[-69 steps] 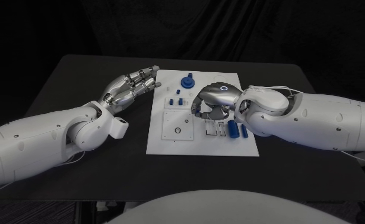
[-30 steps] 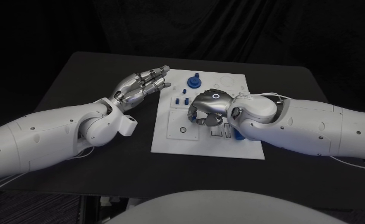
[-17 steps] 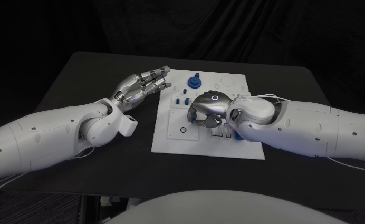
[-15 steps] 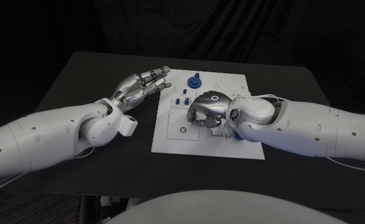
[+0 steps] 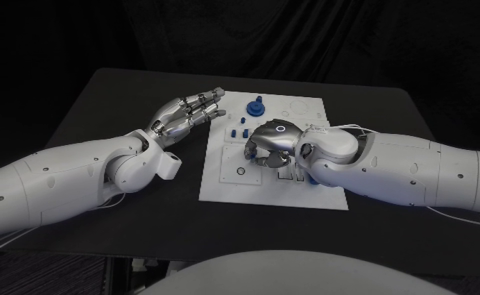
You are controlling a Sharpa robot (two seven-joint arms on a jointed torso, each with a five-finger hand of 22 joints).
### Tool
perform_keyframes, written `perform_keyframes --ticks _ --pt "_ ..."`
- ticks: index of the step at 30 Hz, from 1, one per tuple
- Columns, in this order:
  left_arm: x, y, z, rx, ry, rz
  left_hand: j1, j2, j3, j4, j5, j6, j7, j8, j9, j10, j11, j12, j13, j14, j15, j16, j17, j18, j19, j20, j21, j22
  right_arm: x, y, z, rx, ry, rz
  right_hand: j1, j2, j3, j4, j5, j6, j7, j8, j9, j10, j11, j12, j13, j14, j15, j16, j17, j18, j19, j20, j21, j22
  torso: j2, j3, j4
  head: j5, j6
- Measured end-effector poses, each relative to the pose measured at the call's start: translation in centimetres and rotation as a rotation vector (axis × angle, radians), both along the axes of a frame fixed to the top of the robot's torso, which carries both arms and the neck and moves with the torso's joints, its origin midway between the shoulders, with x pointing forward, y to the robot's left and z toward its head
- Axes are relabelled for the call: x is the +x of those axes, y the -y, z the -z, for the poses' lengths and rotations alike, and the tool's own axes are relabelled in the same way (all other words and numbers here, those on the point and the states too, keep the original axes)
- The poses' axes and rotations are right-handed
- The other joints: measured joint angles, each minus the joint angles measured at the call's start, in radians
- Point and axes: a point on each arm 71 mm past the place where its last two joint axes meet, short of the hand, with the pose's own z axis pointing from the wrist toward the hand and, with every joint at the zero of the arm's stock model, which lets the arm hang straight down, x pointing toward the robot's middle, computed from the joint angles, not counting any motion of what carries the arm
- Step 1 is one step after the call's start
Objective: Assemble the parts on the task board
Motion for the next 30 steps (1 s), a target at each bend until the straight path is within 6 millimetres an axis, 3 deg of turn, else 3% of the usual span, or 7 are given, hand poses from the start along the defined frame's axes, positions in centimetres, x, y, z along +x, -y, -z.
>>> perform_keyframes --ticks 4,7,12,15,30 --pt "0.0 0.0 0.0 0.000 -0.001 0.000 0.000 0.000 0.000 0.000 0.000 0.000 0.000 0.004 0.000 0.000 0.000 0.000 0.000 0.000 0.000 0.004 0.000 0.000 0.000 0.000 0.000 0.001 0.1 0.1 0.1 -0.002 0.000 0.006 -0.006 -0.006 0.000 0.000 0.000 -0.022 -0.009 -0.016 -0.001 -0.017 0.012 -0.022 -0.008 -0.008 0.008 -0.008 -0.012 0.000 -0.007 0.007 -0.021 0.000 0.000 0.0001 -0.0001 0.002 0.000" --pt "0.0 0.0 0.0 0.000 -0.001 0.001 0.000 0.000 0.002 -0.002 0.000 0.004 0.004 0.004 0.000 0.003 0.002 0.000 0.001 0.000 0.000 0.004 0.001 0.000 0.000 0.000 0.004 0.002 0.1 0.1 0.3 -0.008 -0.006 0.012 -0.023 -0.023 0.005 0.004 0.000 -0.074 -0.024 -0.051 -0.013 -0.070 0.026 -0.050 -0.018 -0.022 0.022 -0.030 -0.036 0.000 -0.026 0.018 -0.058 0.000 0.000 0.0001 -0.0005 0.005 0.000" --pt "0.0 -0.1 0.1 0.001 -0.002 -0.001 0.000 0.000 0.003 -0.003 0.000 0.004 0.004 0.004 0.001 0.003 0.003 0.000 0.001 0.000 0.000 0.004 0.001 0.000 0.000 0.000 0.004 0.002 0.1 0.4 0.7 -0.023 -0.015 0.026 -0.052 -0.038 -0.001 0.019 0.000 -0.118 -0.037 -0.082 -0.028 -0.122 0.040 -0.070 -0.022 -0.032 0.022 -0.035 -0.049 0.000 -0.036 0.021 -0.079 0.000 0.000 0.0001 -0.0001 0.005 0.000" --pt "0.1 -0.2 0.1 0.002 -0.002 -0.002 0.000 0.000 0.003 -0.003 0.000 0.004 0.004 0.004 0.001 0.003 0.003 0.000 0.001 0.000 0.000 0.004 0.001 0.000 0.000 0.000 0.004 0.002 0.1 0.5 0.7 -0.029 -0.018 0.032 -0.073 -0.051 -0.012 0.032 0.000 -0.171 -0.052 -0.106 -0.046 -0.160 0.044 -0.073 -0.021 -0.044 0.024 -0.047 -0.064 0.000 -0.048 0.021 -0.105 0.000 0.000 0.0001 0.0008 0.002 0.000" --pt "0.0 -0.2 0.2 0.002 -0.003 -0.002 0.000 0.000 0.005 -0.005 0.000 0.020 0.005 0.004 0.002 0.006 0.006 0.004 0.002 0.004 0.004 0.004 0.002 0.000 0.007 0.000 0.004 0.005 0.2 1.1 0.8 -0.041 -0.024 0.048 -0.096 -0.054 -0.034 0.054 0.000 -0.192 -0.063 -0.106 -0.063 -0.193 0.046 -0.068 -0.005 -0.048 0.020 -0.050 -0.073 0.000 -0.050 0.021 -0.117 0.000 0.000 0.0006 -0.0019 0.009 0.000"
